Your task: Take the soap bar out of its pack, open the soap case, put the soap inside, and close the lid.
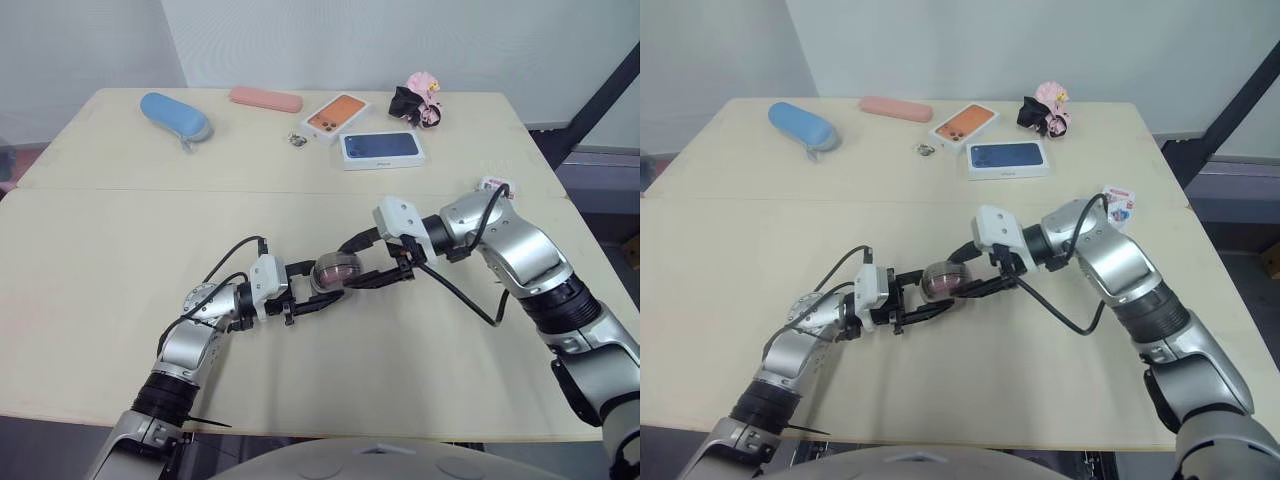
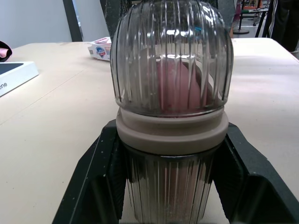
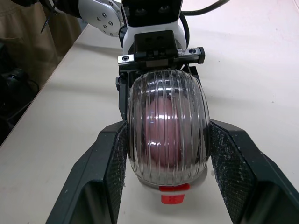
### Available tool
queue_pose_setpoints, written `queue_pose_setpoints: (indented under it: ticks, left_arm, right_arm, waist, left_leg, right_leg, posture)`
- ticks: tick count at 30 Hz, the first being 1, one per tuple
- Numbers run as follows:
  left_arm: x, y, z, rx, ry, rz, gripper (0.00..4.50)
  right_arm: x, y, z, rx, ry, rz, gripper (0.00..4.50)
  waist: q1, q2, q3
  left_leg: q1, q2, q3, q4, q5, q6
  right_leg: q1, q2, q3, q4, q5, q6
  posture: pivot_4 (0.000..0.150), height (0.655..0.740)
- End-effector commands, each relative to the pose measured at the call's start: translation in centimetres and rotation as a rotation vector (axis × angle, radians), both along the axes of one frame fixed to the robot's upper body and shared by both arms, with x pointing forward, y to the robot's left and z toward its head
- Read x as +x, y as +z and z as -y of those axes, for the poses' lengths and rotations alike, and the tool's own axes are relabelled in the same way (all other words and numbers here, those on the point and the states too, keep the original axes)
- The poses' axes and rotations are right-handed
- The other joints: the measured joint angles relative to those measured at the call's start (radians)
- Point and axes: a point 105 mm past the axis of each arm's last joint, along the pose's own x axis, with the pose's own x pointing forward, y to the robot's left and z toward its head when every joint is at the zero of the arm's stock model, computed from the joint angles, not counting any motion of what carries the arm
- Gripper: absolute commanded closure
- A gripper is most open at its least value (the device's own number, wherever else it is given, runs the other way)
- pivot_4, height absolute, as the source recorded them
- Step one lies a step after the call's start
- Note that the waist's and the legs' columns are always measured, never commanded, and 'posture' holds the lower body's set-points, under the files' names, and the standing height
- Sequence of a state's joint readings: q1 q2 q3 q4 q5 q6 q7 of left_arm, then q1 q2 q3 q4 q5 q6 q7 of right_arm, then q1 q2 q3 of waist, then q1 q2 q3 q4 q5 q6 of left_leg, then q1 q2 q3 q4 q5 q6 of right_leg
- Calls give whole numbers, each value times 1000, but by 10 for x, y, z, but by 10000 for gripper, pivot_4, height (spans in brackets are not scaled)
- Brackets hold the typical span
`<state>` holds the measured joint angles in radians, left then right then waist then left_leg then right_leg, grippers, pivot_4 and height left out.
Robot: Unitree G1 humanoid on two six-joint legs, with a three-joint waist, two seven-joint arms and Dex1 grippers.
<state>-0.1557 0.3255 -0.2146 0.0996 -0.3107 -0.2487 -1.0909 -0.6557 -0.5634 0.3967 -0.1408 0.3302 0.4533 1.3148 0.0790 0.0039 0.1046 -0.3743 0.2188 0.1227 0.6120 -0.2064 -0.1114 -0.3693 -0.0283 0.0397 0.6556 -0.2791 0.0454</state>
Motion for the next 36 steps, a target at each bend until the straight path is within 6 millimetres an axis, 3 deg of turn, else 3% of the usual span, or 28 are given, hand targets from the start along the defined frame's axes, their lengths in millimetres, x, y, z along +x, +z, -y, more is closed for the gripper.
queue_pose_setpoints:
  ticks: [1, 18, 36]
  left_arm:
    - [0, 1, -3, 14, 13, 15, 25704]
    - [0, 1, -4, 12, 22, 14, 25704]
    - [1, 0, -3, 18, 21, 13, 25704]
  right_arm:
    - [1, -2, -1, -26, 8, 22, 18080]
    - [10, -9, -2, -72, 14, 52, 18080]
    - [5, -3, -10, -103, 89, 96, 18080]
  waist:
    - [0, 0, 0]
    - [-1, 0, 0]
    - [-1, 0, 0]
  left_leg:
    - [0, 0, 0, 0, 0, 0]
    - [0, 0, 0, 0, 0, 0]
    - [0, 0, 0, 0, 0, 0]
  right_leg:
    - [0, 0, 0, 0, 0, 0]
    - [1, 0, 0, 0, 0, 0]
    - [1, 0, 0, 1, 0, 0]
  posture:
    - [1500, 7400]
    - [1500, 7400]
    - [1500, 7400]
